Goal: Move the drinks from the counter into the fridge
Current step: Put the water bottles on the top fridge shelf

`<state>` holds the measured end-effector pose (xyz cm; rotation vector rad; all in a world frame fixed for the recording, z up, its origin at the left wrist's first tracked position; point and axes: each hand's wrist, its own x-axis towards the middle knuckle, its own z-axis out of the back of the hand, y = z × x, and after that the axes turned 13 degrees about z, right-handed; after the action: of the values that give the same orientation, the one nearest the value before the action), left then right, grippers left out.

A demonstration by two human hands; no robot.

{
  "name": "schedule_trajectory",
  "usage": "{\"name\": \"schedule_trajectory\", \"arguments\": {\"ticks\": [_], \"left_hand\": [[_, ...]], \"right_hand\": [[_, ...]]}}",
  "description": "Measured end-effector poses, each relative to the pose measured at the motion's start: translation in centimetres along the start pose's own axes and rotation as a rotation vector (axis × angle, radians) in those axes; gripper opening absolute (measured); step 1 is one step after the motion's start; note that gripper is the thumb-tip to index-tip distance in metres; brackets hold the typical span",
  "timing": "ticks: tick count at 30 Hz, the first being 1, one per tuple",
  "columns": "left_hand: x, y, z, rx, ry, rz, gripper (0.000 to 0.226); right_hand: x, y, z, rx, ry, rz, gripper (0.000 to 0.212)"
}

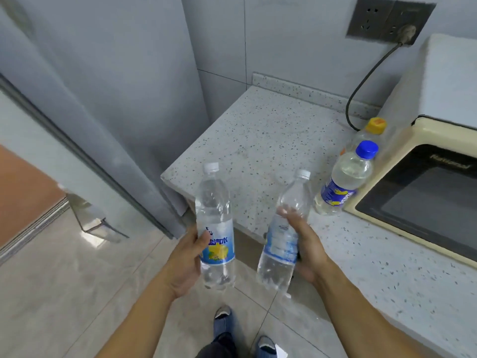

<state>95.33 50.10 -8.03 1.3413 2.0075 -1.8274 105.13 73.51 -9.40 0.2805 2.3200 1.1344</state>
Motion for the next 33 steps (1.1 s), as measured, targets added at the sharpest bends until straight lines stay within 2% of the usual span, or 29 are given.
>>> {"name": "schedule_trajectory", "arguments": {"ticks": [2,4,7,8,13,18,21,23,27,31,33], "left_hand": [[-2.7,1.8,0.8,-0.137,-0.038,0.113,0.072],[-5.3,3.4,1.4,-0.264,-0.044,0.193,0.069],[-8.3,5.7,2.6,-0.392,-0.099,0.204,0.094],[-9.2,6.4,3.2,-0.407,-0.135,0.194,0.095],[-13.6,9.4,7.6,-0.479,-0.385,0.163,0.062],[-18.0,11.2,12.8,-0.621,-0.503,0.110,0.062],[-20.5,12.2,16.4,-0.789,-0.482,0.053,0.063],[-22.2,12.5,19.0,-0.800,-0.485,0.005,0.065],[-26.0,12.6,24.7,-0.774,-0.527,-0.054,0.073],[-29.3,13.3,30.6,-0.767,-0.567,-0.125,0.063],[-30.4,13.5,32.9,-0.780,-0.597,-0.150,0.066]], "right_hand": [[-0.8,-1.7,-0.2,0.094,0.064,-0.144,0.054],[-1.6,-3.6,-0.9,0.097,0.132,-0.210,0.059],[-2.6,-6.2,-3.5,0.006,0.251,-0.274,0.066],[-2.9,-7.0,-4.5,-0.031,0.293,-0.298,0.068],[-5.0,-11.1,-10.6,-0.187,0.451,-0.399,0.083],[-7.5,-15.5,-16.9,-0.259,0.568,-0.429,0.069],[-9.2,-18.5,-20.9,-0.281,0.601,-0.434,0.044],[-10.4,-20.4,-23.8,-0.287,0.598,-0.443,0.032],[-12.6,-24.2,-29.7,-0.342,0.613,-0.452,0.039],[-14.3,-27.7,-34.9,-0.326,0.629,-0.491,0.054],[-14.9,-29.1,-37.0,-0.304,0.640,-0.506,0.061]]}}
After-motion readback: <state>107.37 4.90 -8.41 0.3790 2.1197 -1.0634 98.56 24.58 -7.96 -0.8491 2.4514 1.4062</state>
